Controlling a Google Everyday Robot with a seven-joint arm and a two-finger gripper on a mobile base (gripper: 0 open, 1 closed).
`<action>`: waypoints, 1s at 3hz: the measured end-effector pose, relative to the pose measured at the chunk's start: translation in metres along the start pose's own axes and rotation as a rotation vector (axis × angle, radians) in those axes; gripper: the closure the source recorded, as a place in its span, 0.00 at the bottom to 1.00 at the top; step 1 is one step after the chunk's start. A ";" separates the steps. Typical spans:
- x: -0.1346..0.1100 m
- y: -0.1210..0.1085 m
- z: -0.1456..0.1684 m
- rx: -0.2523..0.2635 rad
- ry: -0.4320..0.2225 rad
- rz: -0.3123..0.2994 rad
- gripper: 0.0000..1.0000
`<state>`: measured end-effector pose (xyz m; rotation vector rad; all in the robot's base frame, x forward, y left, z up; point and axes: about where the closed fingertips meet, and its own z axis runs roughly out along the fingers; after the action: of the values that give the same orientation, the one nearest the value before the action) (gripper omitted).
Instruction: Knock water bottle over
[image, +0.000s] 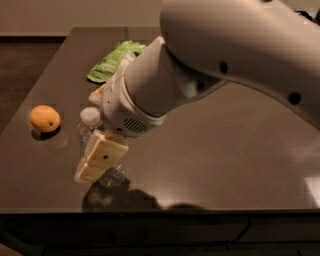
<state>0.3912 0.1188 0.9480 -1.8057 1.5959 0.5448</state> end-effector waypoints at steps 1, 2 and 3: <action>0.005 -0.004 0.005 -0.032 0.012 0.008 0.39; 0.014 -0.017 -0.004 -0.051 0.035 0.053 0.63; 0.029 -0.044 -0.031 -0.049 0.108 0.123 0.86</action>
Offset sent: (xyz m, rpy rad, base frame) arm 0.0431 -0.0403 0.0076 -0.0646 0.1599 -0.0696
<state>0.4359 0.0781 0.9584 -1.8083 1.7896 0.5547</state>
